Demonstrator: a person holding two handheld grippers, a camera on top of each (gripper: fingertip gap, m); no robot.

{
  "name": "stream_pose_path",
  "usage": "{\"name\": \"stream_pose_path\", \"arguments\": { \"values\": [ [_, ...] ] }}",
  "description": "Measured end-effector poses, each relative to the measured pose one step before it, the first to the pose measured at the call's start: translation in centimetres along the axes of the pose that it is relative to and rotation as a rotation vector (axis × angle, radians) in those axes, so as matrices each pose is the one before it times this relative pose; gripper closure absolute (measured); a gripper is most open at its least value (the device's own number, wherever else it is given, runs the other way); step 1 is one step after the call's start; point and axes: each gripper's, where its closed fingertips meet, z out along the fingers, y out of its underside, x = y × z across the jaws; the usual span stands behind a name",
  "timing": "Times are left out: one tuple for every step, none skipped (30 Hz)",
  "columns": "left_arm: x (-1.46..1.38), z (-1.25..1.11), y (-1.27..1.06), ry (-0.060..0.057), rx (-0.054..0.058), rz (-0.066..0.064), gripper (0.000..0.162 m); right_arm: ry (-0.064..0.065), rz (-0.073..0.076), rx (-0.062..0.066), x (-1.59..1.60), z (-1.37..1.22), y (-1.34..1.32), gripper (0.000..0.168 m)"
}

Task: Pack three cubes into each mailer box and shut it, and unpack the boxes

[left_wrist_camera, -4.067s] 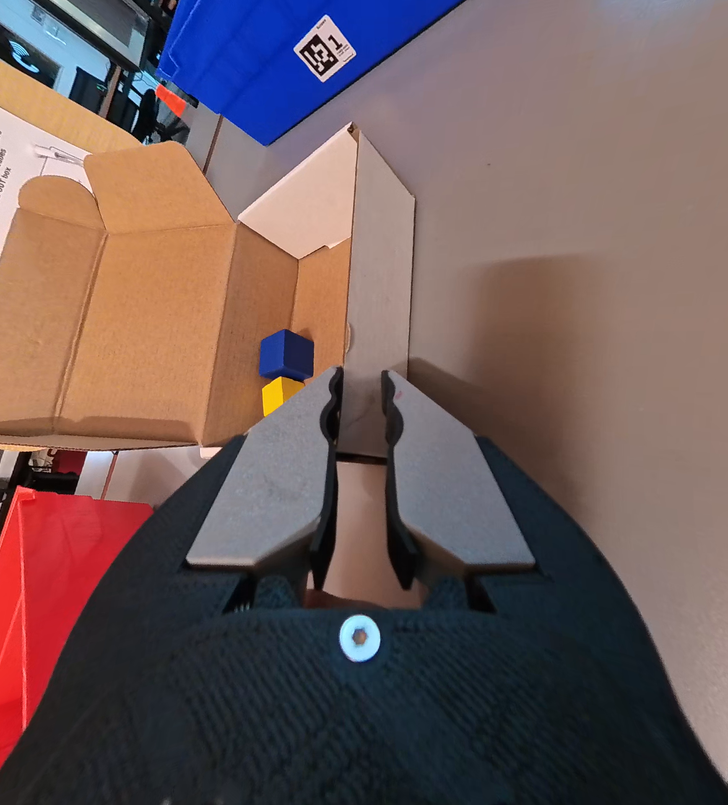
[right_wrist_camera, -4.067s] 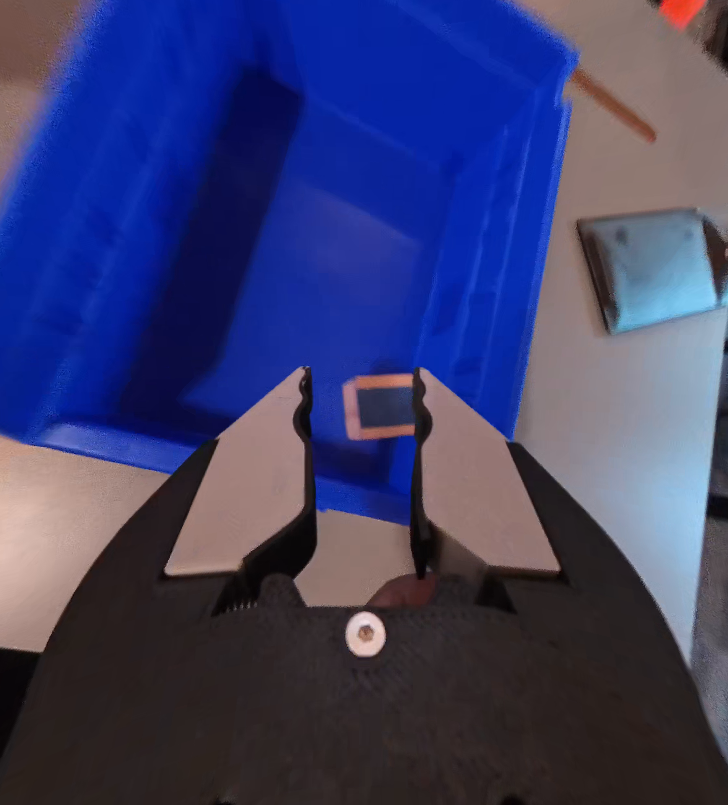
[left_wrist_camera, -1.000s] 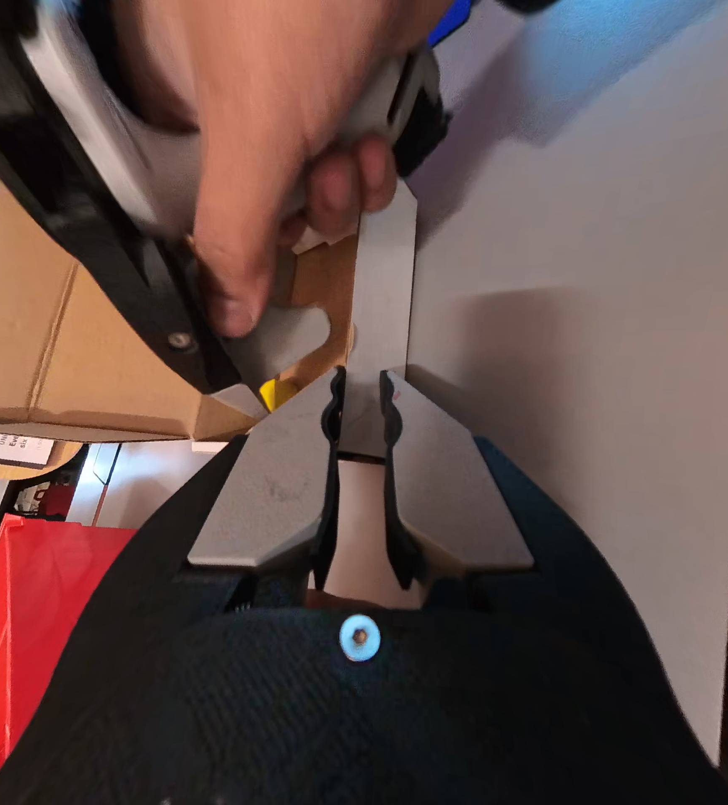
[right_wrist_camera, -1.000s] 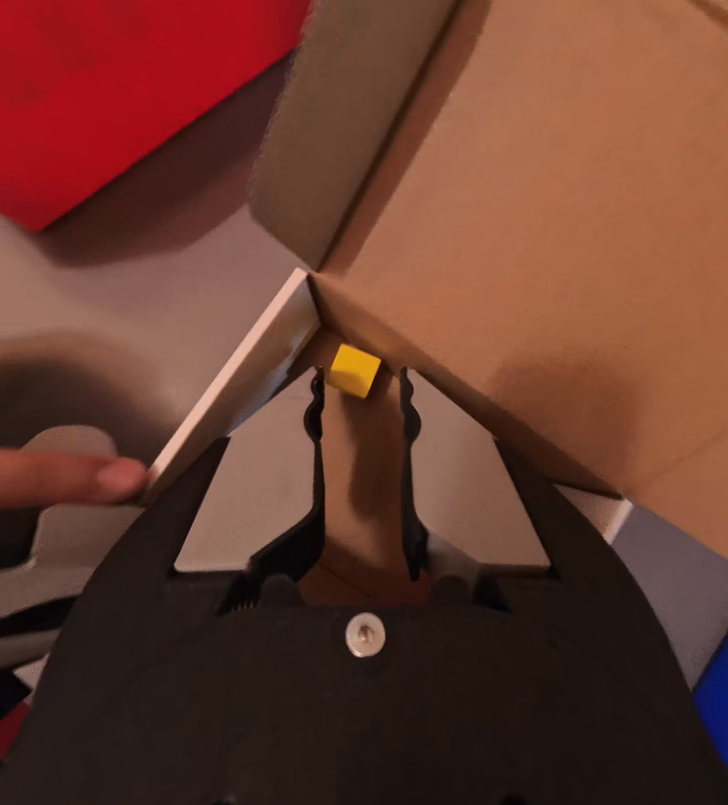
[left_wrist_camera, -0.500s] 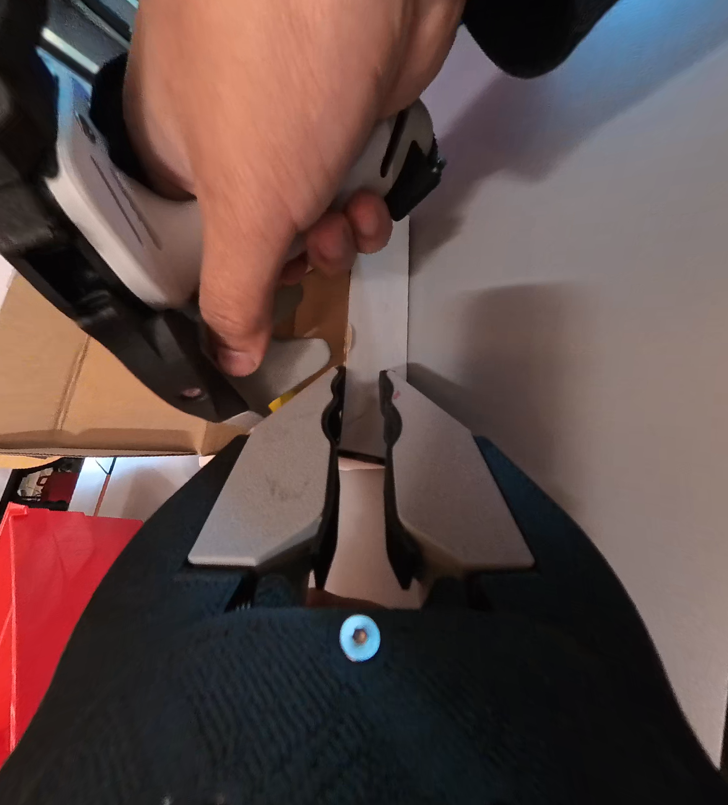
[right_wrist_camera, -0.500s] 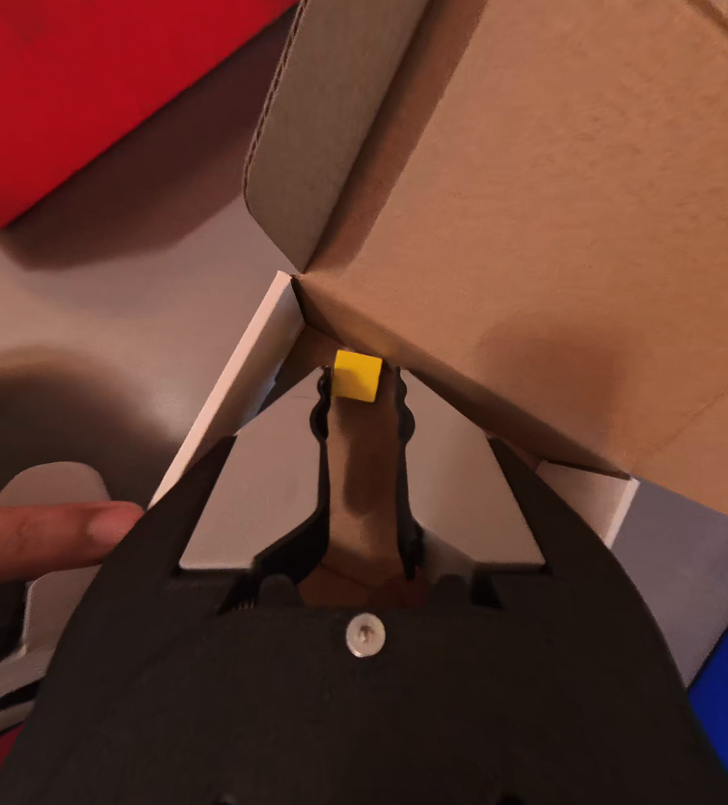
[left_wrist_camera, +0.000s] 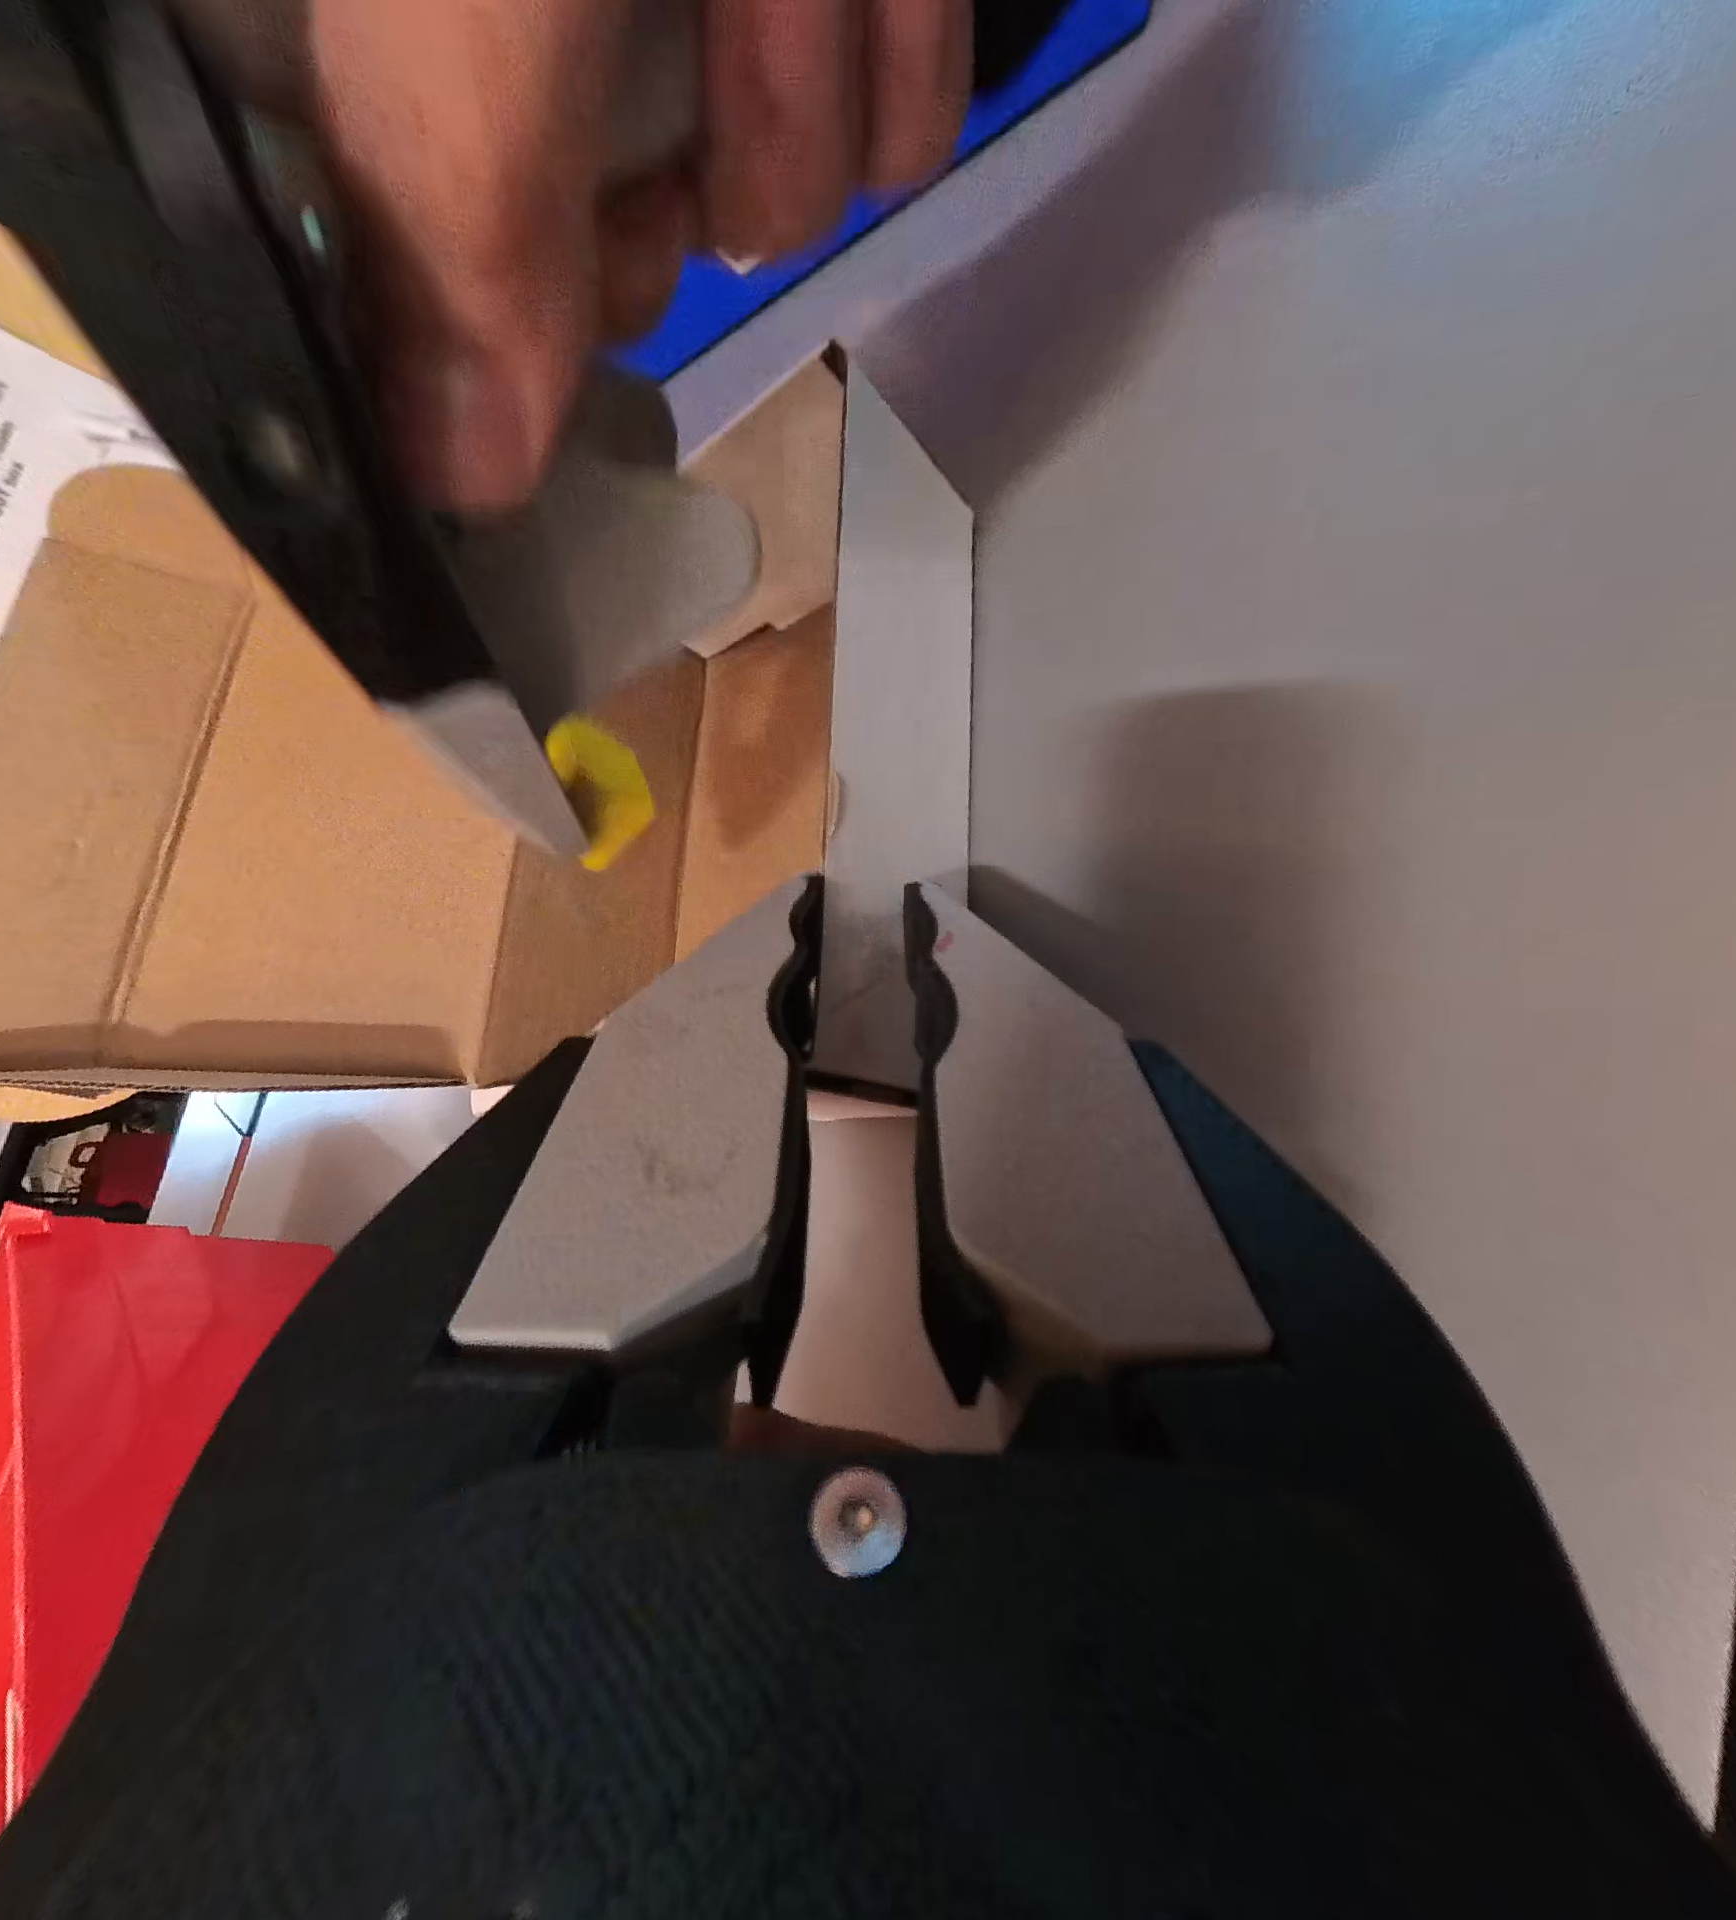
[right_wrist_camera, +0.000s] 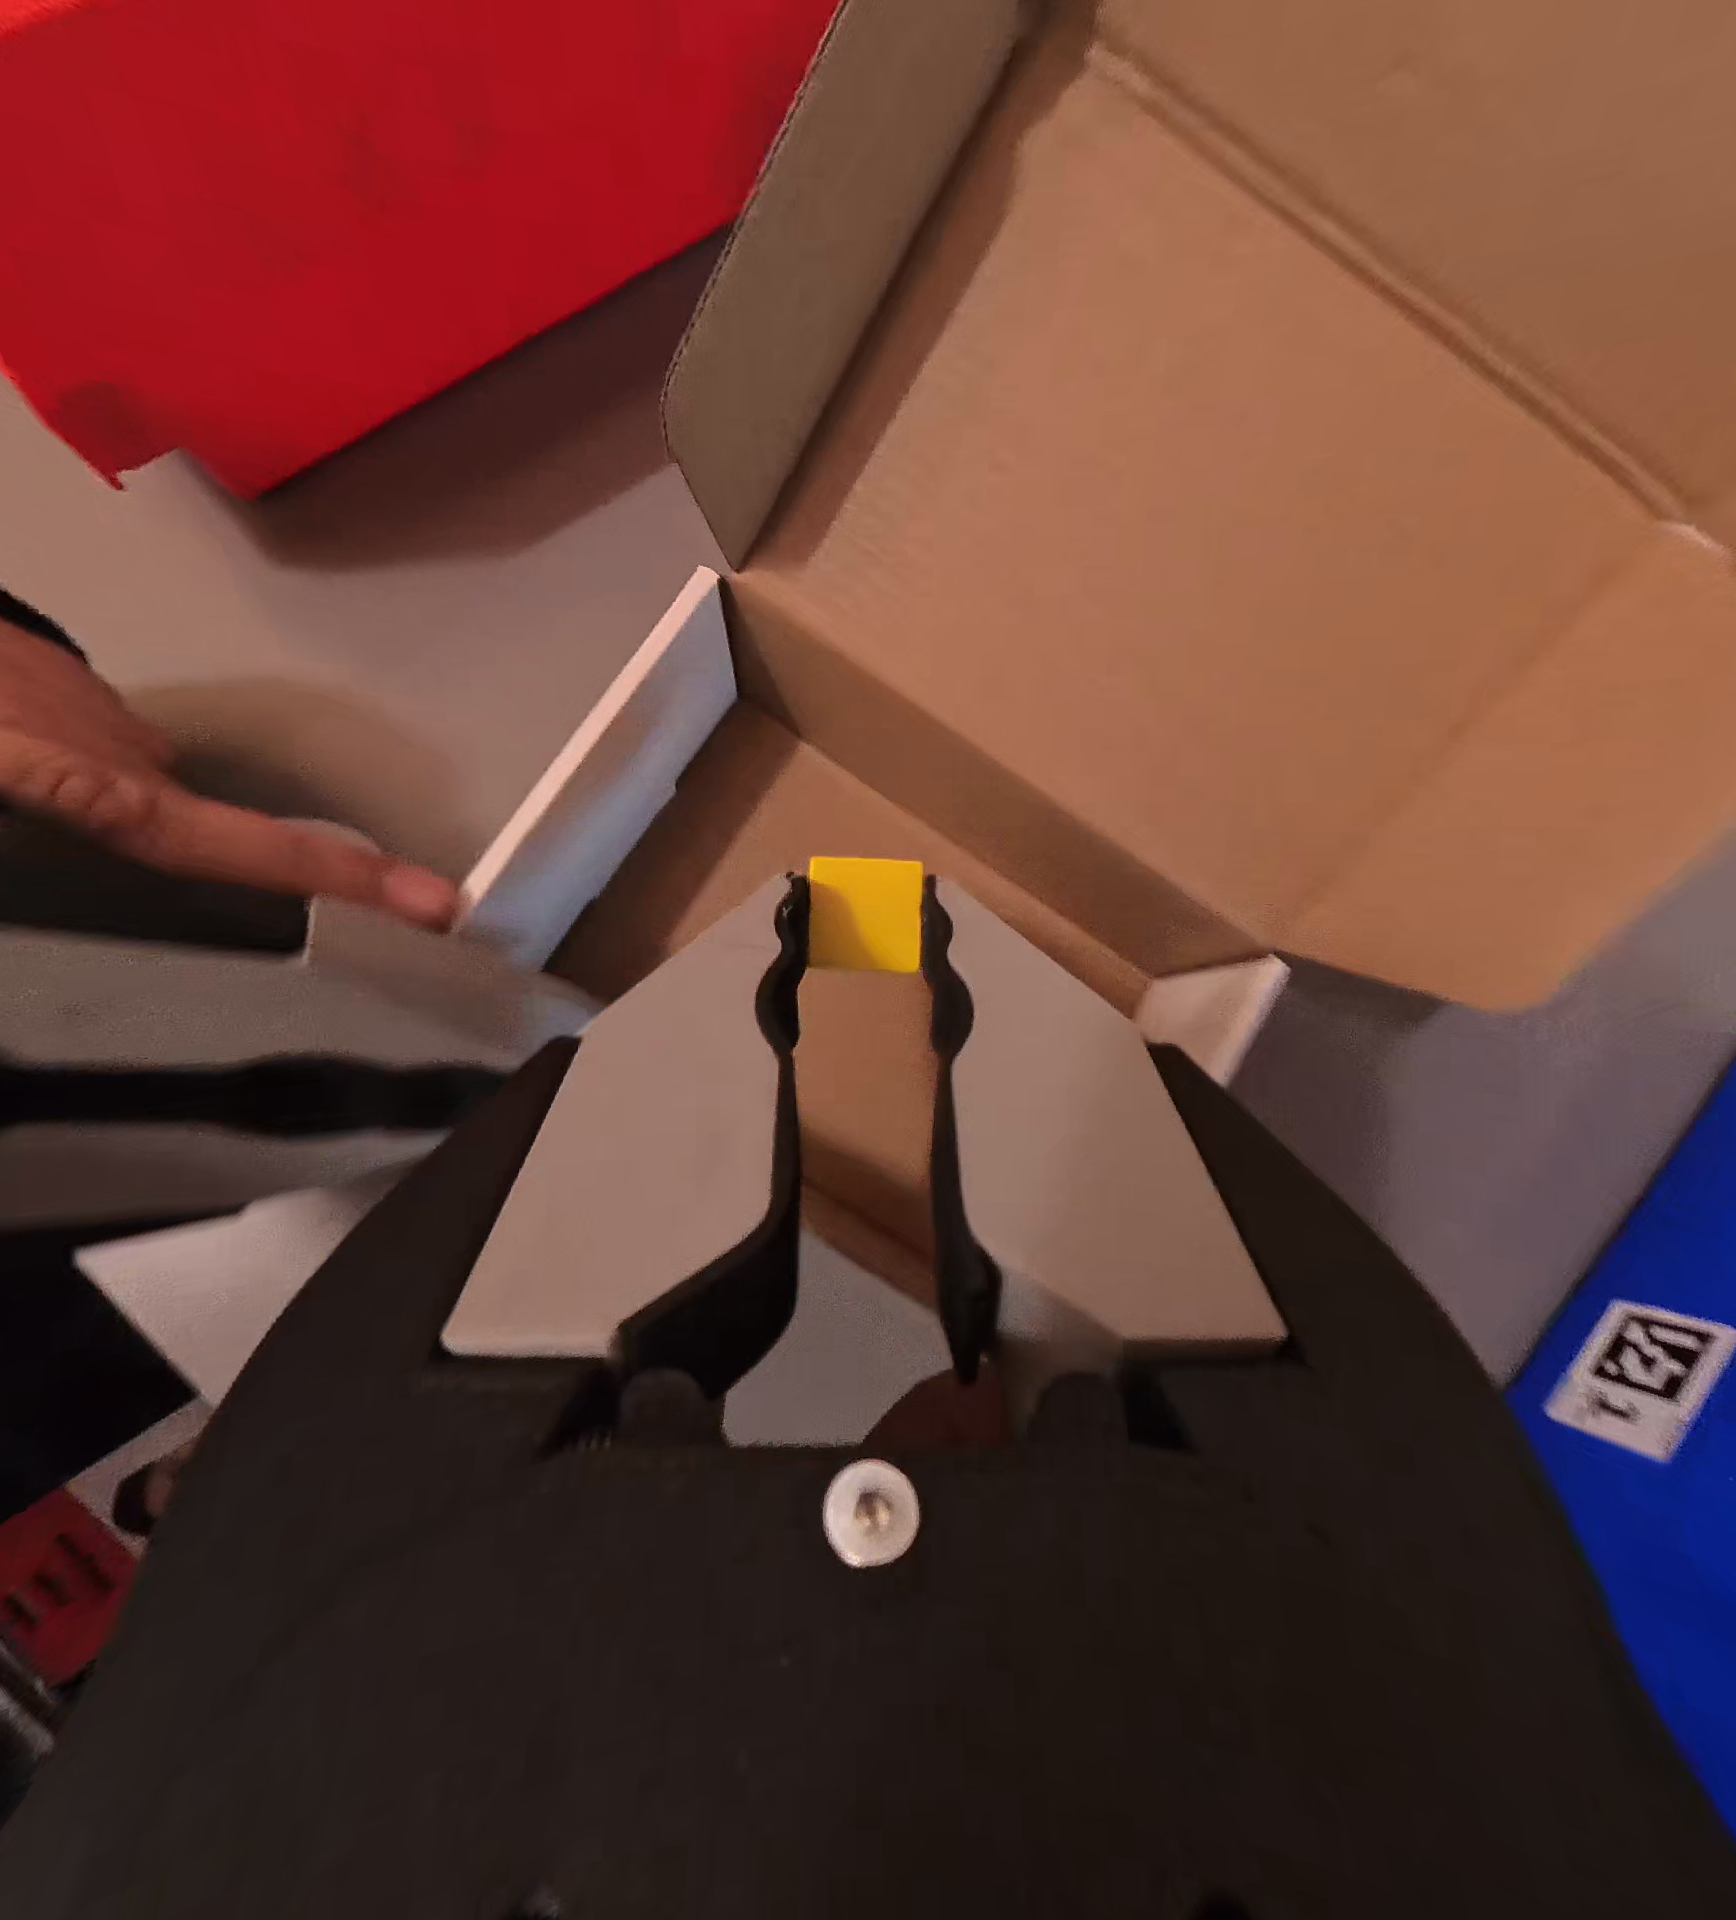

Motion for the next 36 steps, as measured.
{"name": "stream_pose_path", "arguments": {
  "values": [
    [-0.004,0.003,0.008,-0.0002,-0.0008,-0.0003,0.15,-0.0006,0.004,0.0193,0.453,-1.21,0.128,0.149],
    [0.002,0.002,0.003,-0.0003,-0.001,-0.0003,0.15,0.0013,0.0054,0.0191,0.543,-1.269,0.162,0.149],
    [0.002,0.008,-0.004,-0.0004,-0.0012,0.0,0.15,0.004,0.0061,0.0193,0.654,-1.306,0.18,0.149],
    [-0.001,0.006,-0.001,-0.0007,-0.0014,-0.0002,0.15,0.0083,0.0081,0.0202,0.816,-1.364,0.176,0.149],
    [-0.001,0.006,0.0,-0.0008,-0.0016,-0.0002,0.15,0.0136,0.0109,0.0206,1.003,-1.366,0.174,0.149],
    [0.003,0.012,0.003,-0.0008,-0.0013,-0.0001,0.15,0.0183,0.0141,0.0194,1.198,-1.351,0.184,0.149],
    [-0.006,0.0,-0.005,-0.0007,-0.0016,-0.0002,0.15,0.0206,0.018,0.0167,1.343,-1.268,0.241,0.149],
    [-0.002,0.007,0.006,-0.0004,-0.0015,-0.0005,0.15,0.0188,0.0205,0.012,1.428,-1.162,0.324,0.149],
    [0.003,0.0,-0.002,-0.0007,-0.0011,-0.0003,0.15,0.0161,0.0231,0.0083,1.445,-1.047,0.398,0.149],
    [-0.007,0.01,0.0,-0.0007,-0.001,-0.0002,0.15,0.0156,0.0266,0.0067,1.487,-0.946,0.44,0.149],
    [0.0,-0.01,0.005,0.0,-0.0008,-0.0009,0.15,0.0151,0.0271,0.0039,1.468,-0.864,0.504,0.149],
    [0.0,-0.002,0.004,0.0006,0.0003,-0.0017,0.15,0.0121,0.0239,0.002,1.395,-0.797,0.556,0.149],
    [0.01,-0.015,0.003,0.0006,0.0009,-0.0023,0.15,0.0112,0.0207,0.0014,1.336,-0.729,0.601,0.149],
    [-0.009,-0.007,0.008,0.0002,0.0008,-0.0019,0.15,0.015,0.02,-0.0011,1.347,-0.635,0.662,0.149],
    [0.004,-0.007,-0.007,0.0003,0.0009,-0.0014,0.15,0.0169,0.02,-0.0053,1.331,-0.517,0.741,0.149],
    [-0.002,0.002,-0.003,0.0006,0.0008,-0.0014,0.15,0.0147,0.0187,-0.009,1.263,-0.384,0.809,0.149],
    [-0.004,0.001,-0.002,0.0007,0.0007,-0.0009,0.15,0.0138,0.0161,-0.0123,1.204,-0.238,0.864,0.149],
    [0.004,-0.005,-0.004,0.001,0.0011,-0.0011,0.15,0.0123,0.0117,-0.0158,1.153,-0.115,0.877,0.149],
    [-0.003,-0.01,-0.001,0.0008,0.001,-0.0024,0.15,0.0129,0.0094,-0.0192,1.114,-0.008,0.89,0.149],
    [0.0,-0.004,0.011,-0.0001,0.0005,-0.0017,0.15,0.0173,0.0111,-0.022,1.152,0.074,0.887,0.149],
    [-0.006,-0.003,-0.003,-0.0009,-0.0003,0.0,0.15,0.0167,0.0114,-0.0242,1.088,0.149,0.851,0.149],
    [0.007,0.005,0.003,-0.0005,-0.001,0.0005,0.15,0.0095,0.0108,-0.0236,0.906,0.202,0.781,0.149],
    [0.0,0.01,0.0,0.0,-0.001,0.0002,0.15,0.0025,0.0116,-0.0234,0.706,0.231,0.696,0.149],
    [-0.009,-0.001,0.0,0.0002,-0.0007,0.0003,0.15,-0.0031,0.0113,-0.0251,0.512,0.251,0.664,0.149],
    [0.0,0.004,0.008,0.0007,0.0004,-0.0006,0.15,-0.0067,0.0065,-0.0236,0.303,0.259,0.585,0.149],
    [0.001,-0.01,-0.009,0.001,0.001,-0.0016,0.15,-0.0052,-0.0008,-0.0205,0.174,0.273,0.494,0.149],
    [0.002,-0.007,0.0,0.0008,0.0008,-0.0013,0.15,0.0004,-0.0071,-0.0222,0.14,0.276,0.482,0.149],
    [-0.002,-0.009,0.005,0.0007,0.0004,-0.0009,0.15,0.0057,-0.0104,-0.0246,0.152,0.279,0.475,0.149],
    [0.005,0.006,-0.004,0.0005,0.0008,-0.0007,0.15,0.0079,-0.0109,-0.0264,0.151,0.295,0.482,0.15],
    [-0.004,-0.006,-0.009,0.0002,0.0009,-0.0005,0.15,0.0094,-0.009,-0.0285,0.177,0.311,0.495,0.149],
    [-0.005,-0.003,0.007,0.0002,0.0008,-0.0006,0.15,0.0084,-0.0071,-0.0293,0.172,0.327,0.504,0.149],
    [0.005,-0.009,0.007,0.0005,0.001,-0.001,0.15,-0.0014,-0.0046,-0.0275,0.003,0.387,0.468,0.149],
    [0.003,-0.02,0.005,0.0009,0.0015,-0.0015,0.15,-0.014,-0.0007,-0.0262,-0.222,0.418,0.454,0.149],
    [-0.005,-0.006,0.006,0.0008,0.0008,-0.0012,0.15,-0.0106,-0.0013,-0.0251,-0.21,0.405,0.416,0.149],
    [-0.003,-0.01,0.006,0.0007,0.0004,-0.0006,0.15,0.0153,-0.0057,-0.0134,0.139,0.307,0.213,0.149],
    [0.004,-0.01,-0.002,0.0008,0.0005,-0.0005,0.15,0.0334,-0.0079,0.0014,0.433,0.114,-0.066,0.143]
  ]
}}
